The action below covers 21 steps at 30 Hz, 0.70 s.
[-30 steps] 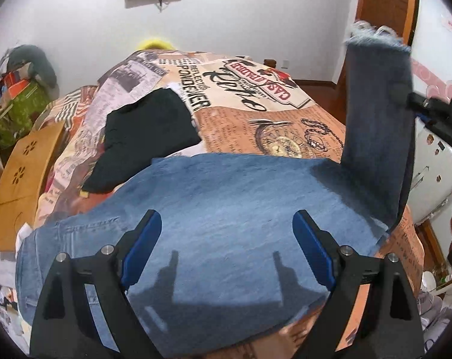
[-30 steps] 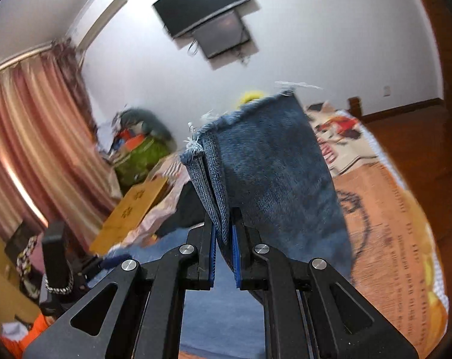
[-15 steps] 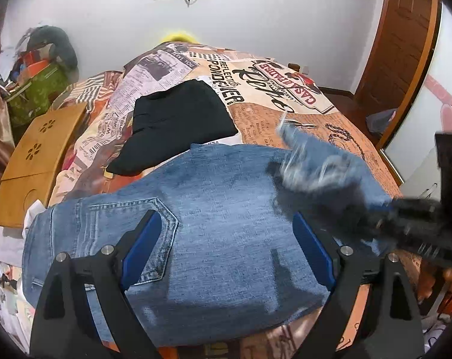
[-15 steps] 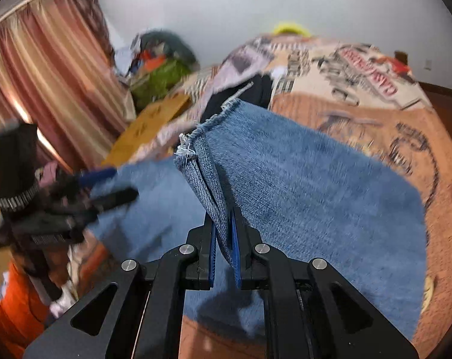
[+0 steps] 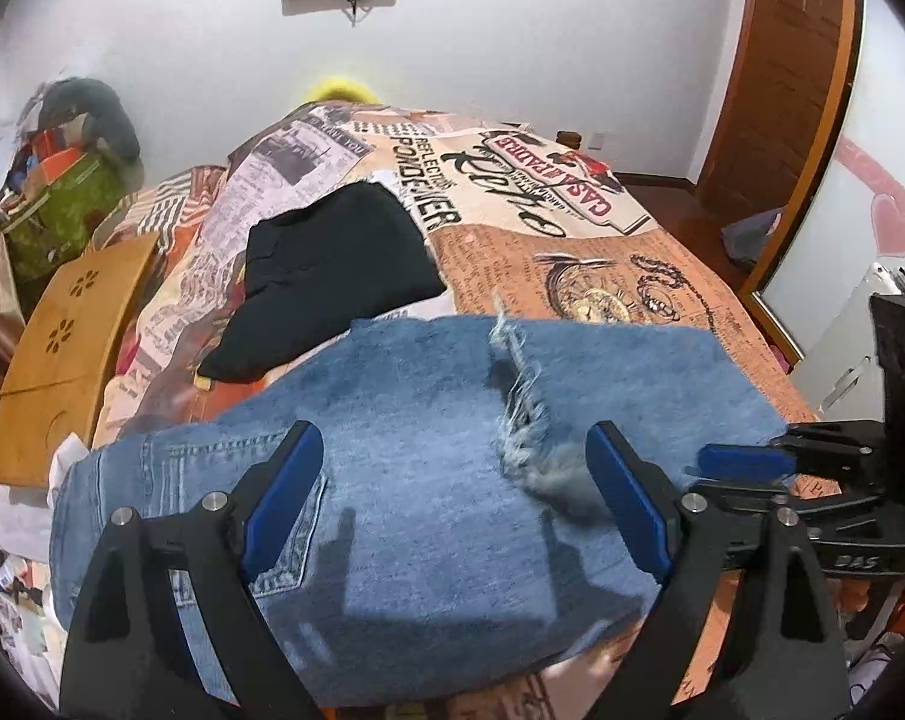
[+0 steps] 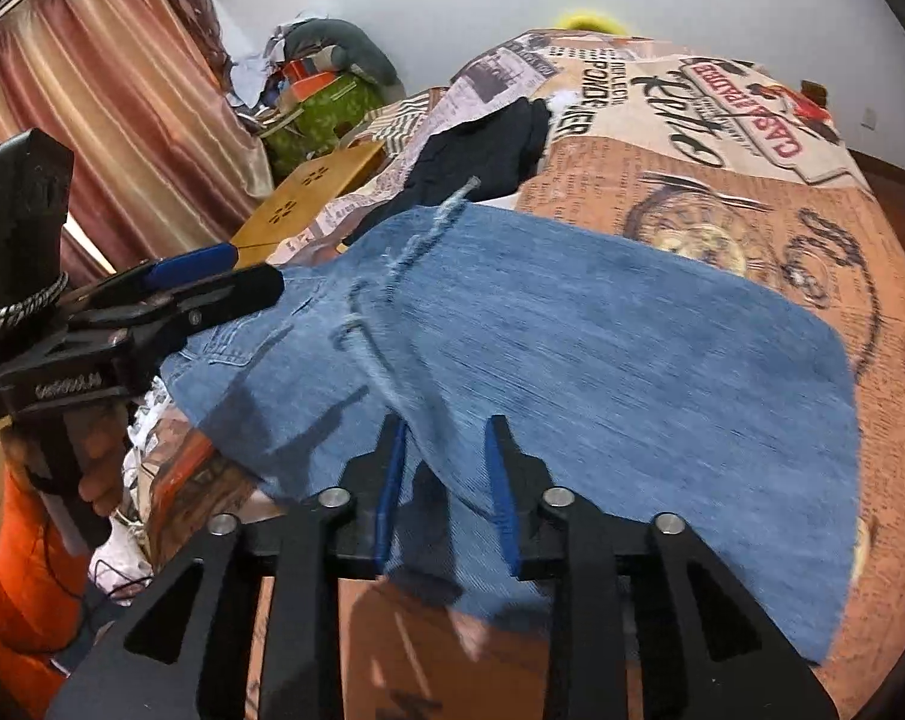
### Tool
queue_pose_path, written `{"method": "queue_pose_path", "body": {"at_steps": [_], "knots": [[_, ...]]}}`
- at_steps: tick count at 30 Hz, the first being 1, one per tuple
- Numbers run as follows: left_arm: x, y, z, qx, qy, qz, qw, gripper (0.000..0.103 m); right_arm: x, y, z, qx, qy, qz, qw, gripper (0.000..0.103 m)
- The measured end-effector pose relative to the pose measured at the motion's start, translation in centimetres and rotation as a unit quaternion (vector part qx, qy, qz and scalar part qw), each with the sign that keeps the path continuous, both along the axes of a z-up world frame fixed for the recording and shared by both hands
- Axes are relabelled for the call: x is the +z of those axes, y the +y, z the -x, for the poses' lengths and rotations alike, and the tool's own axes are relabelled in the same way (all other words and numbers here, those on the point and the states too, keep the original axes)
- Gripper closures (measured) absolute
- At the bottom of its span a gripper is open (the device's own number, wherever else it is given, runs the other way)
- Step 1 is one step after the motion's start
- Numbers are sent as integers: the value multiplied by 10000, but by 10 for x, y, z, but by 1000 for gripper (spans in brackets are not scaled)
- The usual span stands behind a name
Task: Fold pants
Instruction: 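Open the right tool and release the hem onto the jeans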
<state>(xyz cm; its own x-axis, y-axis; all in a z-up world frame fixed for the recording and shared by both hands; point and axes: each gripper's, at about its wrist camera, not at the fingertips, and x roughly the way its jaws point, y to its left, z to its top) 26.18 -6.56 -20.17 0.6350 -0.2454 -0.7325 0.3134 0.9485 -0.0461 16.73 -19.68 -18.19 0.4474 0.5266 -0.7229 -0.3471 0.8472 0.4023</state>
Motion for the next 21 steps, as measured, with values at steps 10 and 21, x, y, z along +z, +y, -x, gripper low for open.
{"method": "queue_pose_path", "body": {"at_steps": [10, 21], "knots": [[-6, -56, -34, -406, 272, 48, 9988, 13, 17, -76, -13, -1042, -604, 301, 9923, 69], [-68, -89, -39, -667, 916, -916, 9893, 27, -52, -92, -14, -1039, 241, 166, 9942, 69]]}}
